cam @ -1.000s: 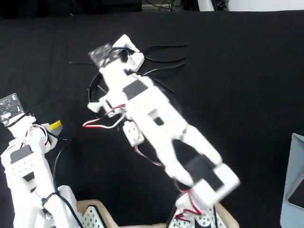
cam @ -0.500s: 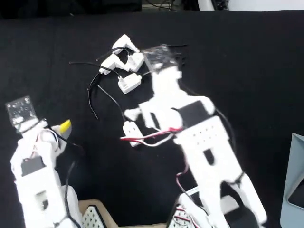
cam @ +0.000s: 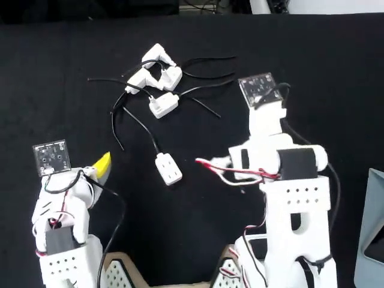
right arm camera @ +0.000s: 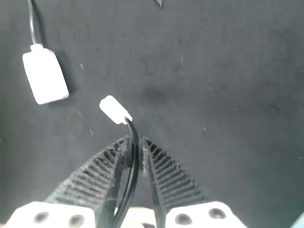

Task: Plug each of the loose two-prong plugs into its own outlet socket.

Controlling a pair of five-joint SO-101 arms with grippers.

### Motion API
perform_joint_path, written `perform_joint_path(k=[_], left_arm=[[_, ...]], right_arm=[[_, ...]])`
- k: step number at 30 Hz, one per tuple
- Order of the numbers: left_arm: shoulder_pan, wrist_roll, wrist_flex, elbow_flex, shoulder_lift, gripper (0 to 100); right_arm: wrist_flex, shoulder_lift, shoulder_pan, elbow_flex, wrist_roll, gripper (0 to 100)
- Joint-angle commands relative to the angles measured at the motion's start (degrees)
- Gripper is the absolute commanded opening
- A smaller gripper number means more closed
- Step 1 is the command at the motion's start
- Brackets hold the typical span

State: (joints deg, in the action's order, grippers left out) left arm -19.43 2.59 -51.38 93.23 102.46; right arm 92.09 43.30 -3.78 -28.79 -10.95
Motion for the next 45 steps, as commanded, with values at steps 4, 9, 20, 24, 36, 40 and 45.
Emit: perform_joint_path(k=[4,9,20,24,36,40,45], left_arm=[[5.3,0.0,0.4,3.3,0.3,36],[6.1,0.0,-1.0,4.3,0.2,35],[4.8,-0.1,-2.6,4.3,-0.3,35],[3.2,-0.1,-2.6,4.3,-0.3,35],[2.8,-0.1,-9.8,4.2,0.1,35],[3.1,-0.4,-14.5,4.2,0.1,35],[3.1,-0.5,-18.0,4.2,0.1,35]], right_arm=[[4.0,-1.4,1.8,0.2,-9.5,1.1],[3.9,-12.2,1.4,1.2,-10.3,1.1],[4.0,-29.6,-13.6,15.7,-4.3,26.9],[4.5,-31.5,-17.2,22.1,-0.1,36.1],[9.1,-30.4,-12.9,25.2,13.2,36.1],[9.1,-25.5,-12.9,17.1,17.4,36.1],[8.9,-15.2,-12.9,7.4,19.5,36.1]])
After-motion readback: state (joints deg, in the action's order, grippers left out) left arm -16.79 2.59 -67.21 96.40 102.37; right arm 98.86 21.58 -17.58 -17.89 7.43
